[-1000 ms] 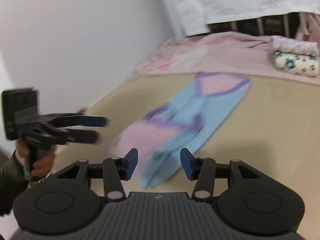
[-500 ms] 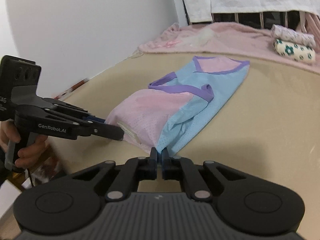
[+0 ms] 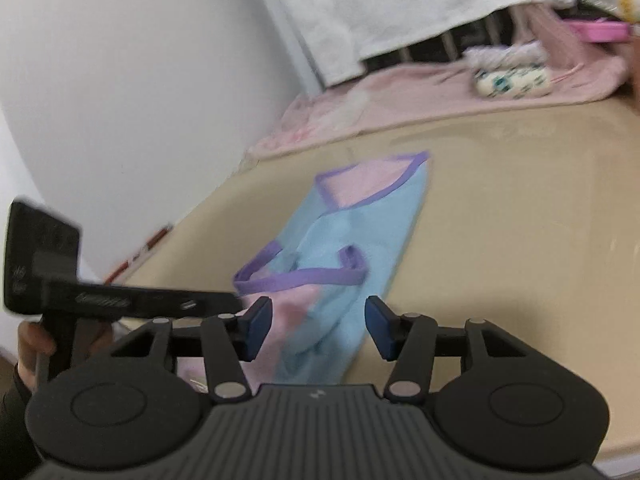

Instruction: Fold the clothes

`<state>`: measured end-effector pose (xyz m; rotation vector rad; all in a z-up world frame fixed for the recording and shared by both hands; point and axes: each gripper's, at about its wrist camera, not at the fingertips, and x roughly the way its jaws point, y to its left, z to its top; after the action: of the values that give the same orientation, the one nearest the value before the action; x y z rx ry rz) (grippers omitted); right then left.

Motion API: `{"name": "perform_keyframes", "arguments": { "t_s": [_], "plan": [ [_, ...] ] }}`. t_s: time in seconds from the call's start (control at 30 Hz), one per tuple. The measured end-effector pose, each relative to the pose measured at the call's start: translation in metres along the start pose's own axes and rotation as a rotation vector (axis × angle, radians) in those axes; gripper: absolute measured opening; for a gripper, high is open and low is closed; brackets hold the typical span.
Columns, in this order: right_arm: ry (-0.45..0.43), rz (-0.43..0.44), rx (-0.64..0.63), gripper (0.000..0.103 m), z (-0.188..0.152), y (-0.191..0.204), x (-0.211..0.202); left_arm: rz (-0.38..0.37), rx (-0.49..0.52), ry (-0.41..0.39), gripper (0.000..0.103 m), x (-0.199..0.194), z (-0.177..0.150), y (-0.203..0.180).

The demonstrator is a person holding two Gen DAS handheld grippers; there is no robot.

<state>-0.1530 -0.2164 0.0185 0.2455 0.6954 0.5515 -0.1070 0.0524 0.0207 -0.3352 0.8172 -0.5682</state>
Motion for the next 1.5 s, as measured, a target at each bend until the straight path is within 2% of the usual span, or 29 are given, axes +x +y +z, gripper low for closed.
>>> {"name": "perform_keyframes", "arguments": {
  "t_s": [0.03,0.13,0.2,0.23,0.27,0.3,0.33,0.4,0.43,0.5,0.53,0.6,0.63,0.67,0.7,0.77,0.87,0.9,0.97,1.0,1.03,1.1,1.13,1.17,1.2,1.23,1.3,1.37,1.5],
  "plan": [
    [0.017,-0.005,-0.012,0.0,0.0,0.003,0.008,0.008,-0.014,-0.015,0.005,0.001,0.003,0.002],
    [-0.071,-0.138,-0.076,0.001,0.003,0.016,0.007,0.018,0.017,-0.077,0.008,-0.005,0.004,-0.004],
    [-0.077,-0.177,-0.085,0.005,0.004,0.018,0.007,0.081,0.064,-0.095,0.025,0.0,-0.002,-0.008],
    [-0.062,-0.172,-0.069,0.006,0.004,0.017,0.007,0.114,0.077,-0.096,0.032,0.002,-0.006,-0.007],
    [-0.046,-0.144,-0.07,0.007,0.003,0.018,0.005,0.11,0.087,-0.1,0.036,-0.002,-0.01,-0.006],
    [-0.03,-0.112,-0.078,0.014,0.001,0.019,0.003,0.105,0.095,-0.106,0.037,-0.006,-0.014,-0.004],
    [-0.028,-0.088,-0.095,0.033,-0.003,0.022,0.0,0.088,0.092,-0.119,0.039,-0.014,-0.018,-0.001],
    [-0.038,-0.088,-0.136,0.063,-0.011,0.031,-0.007,0.055,0.088,-0.144,0.039,-0.031,-0.024,0.003],
    [-0.045,-0.1,-0.149,0.062,-0.014,0.035,-0.01,0.042,0.09,-0.157,0.038,-0.038,-0.027,0.004],
    [-0.058,-0.09,-0.145,0.056,-0.02,0.038,-0.013,0.049,0.145,-0.183,0.037,-0.05,-0.033,-0.005],
    [-0.051,-0.078,-0.138,0.046,-0.021,0.037,-0.012,0.048,0.17,-0.189,0.037,-0.053,-0.035,-0.012],
    [-0.028,-0.057,-0.126,0.04,-0.023,0.036,-0.009,0.053,0.229,-0.164,0.037,-0.046,-0.04,-0.023],
    [-0.011,-0.051,-0.121,0.022,-0.025,0.035,-0.006,0.063,0.262,-0.144,0.037,-0.04,-0.043,-0.028],
    [-0.003,-0.063,-0.098,0.013,-0.026,0.031,-0.002,0.077,0.292,-0.125,0.036,-0.034,-0.046,-0.033],
    [0.002,-0.08,-0.068,0.009,-0.027,0.026,0.001,0.108,0.307,-0.109,0.034,-0.028,-0.048,-0.035],
    [-0.027,-0.091,0.02,0.009,-0.026,0.015,-0.002,0.167,0.335,-0.08,0.031,-0.016,-0.054,-0.038],
    [-0.088,-0.168,0.064,0.011,-0.024,0.008,-0.014,0.198,0.369,-0.101,0.032,-0.014,-0.06,-0.043],
    [-0.095,-0.175,0.068,0.012,-0.024,0.006,-0.017,0.202,0.366,-0.102,0.032,-0.014,-0.061,-0.043],
    [-0.087,-0.126,0.076,0.016,-0.024,0.005,-0.023,0.206,0.342,-0.113,0.031,-0.018,-0.058,-0.043],
    [-0.077,-0.095,0.064,0.028,-0.025,0.007,-0.026,0.192,0.334,-0.13,0.031,-0.021,-0.057,-0.044],
    [-0.065,-0.063,0.045,0.048,-0.026,0.009,-0.029,0.159,0.332,-0.16,0.032,-0.027,-0.056,-0.044],
    [-0.048,-0.015,-0.006,0.064,-0.029,0.015,-0.032,0.099,0.343,-0.184,0.036,-0.033,-0.056,-0.046],
    [-0.044,-0.006,-0.045,0.061,-0.032,0.019,-0.033,0.071,0.354,-0.183,0.04,-0.033,-0.056,-0.048],
    [-0.029,-0.017,-0.065,0.055,-0.034,0.02,-0.029,0.048,0.368,-0.179,0.04,-0.033,-0.057,-0.049],
    [-0.009,-0.035,-0.079,0.032,-0.036,0.021,-0.024,0.052,0.39,-0.156,0.04,-0.028,-0.06,-0.051],
    [0.005,-0.053,-0.078,0.017,-0.037,0.021,-0.021,0.069,0.418,-0.135,0.039,-0.021,-0.064,-0.052],
    [0.027,-0.084,-0.069,0.017,-0.036,0.02,-0.02,0.103,0.458,-0.13,0.039,-0.016,-0.072,-0.053],
    [0.013,-0.102,-0.066,0.016,-0.033,0.017,-0.027,0.1,0.453,-0.148,0.041,-0.017,-0.076,-0.051],
    [-0.051,-0.111,-0.075,0.019,-0.023,0.014,-0.035,0.053,0.368,-0.157,0.043,-0.028,-0.07,-0.039]
  ]
}}
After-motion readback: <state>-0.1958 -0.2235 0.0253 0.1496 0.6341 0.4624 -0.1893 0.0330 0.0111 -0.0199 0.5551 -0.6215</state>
